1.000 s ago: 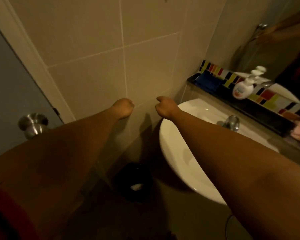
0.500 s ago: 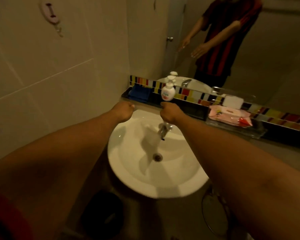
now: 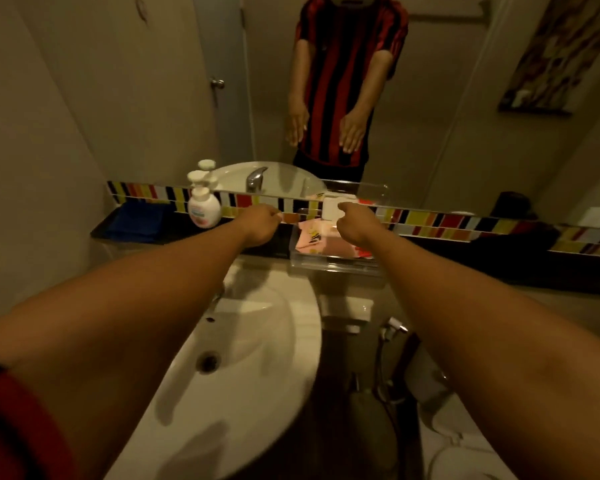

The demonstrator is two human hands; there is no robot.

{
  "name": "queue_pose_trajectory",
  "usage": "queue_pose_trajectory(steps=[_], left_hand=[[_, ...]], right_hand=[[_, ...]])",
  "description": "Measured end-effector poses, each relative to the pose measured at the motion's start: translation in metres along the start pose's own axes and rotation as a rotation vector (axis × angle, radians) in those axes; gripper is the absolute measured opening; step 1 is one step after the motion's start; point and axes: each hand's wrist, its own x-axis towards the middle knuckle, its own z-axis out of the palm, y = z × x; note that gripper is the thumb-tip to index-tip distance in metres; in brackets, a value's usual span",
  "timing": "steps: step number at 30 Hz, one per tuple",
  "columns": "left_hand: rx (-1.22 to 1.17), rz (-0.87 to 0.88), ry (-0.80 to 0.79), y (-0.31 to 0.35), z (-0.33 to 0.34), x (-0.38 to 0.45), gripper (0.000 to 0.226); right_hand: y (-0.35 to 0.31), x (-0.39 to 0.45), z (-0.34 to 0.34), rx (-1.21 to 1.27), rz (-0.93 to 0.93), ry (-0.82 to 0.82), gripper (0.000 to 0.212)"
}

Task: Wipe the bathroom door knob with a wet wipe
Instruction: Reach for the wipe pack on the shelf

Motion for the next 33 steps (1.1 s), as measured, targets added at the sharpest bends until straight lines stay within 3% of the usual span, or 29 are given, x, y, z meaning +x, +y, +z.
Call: queue_pose_trajectory(steps=[4,13,18,21,25,28,33], left_hand=[[-0.051,0.002,-0.047,0.037,0.036,0.055,0.037],[-0.091,-0.150,-0.069,0.053,0.089,0.138,0.036],[-0.248,-0.207,-0.041,0.048,0.102,0.169,0.029],[-0.392,-0.199,-0.012,0.048,0.107,0.179,0.031],[-0.611,-0.163,0.019,0.047,0.107,0.181,0.033],[-0.637,-0.145,0.078,0.043,0.106,0.177,0.031],[-0.586,-0.139,0.147,0.034,0.114,0.167,0.029]], right_hand=[[0.050,0.046,-0.013,0.030,0.057,-0.005,0.051],[0.109,0.120,0.010,0.104,0.136,-0.082,0.033],[0.118,0.149,0.025,0.391,0.224,-0.094,0.033],[0.116,0.161,0.027,0.611,0.267,-0.066,0.037],[0.115,0.166,0.029,0.718,0.299,-0.010,0.031],[0.119,0.159,0.030,0.757,0.287,0.028,0.015],[0.127,0.144,0.038,0.656,0.210,0.076,0.026]])
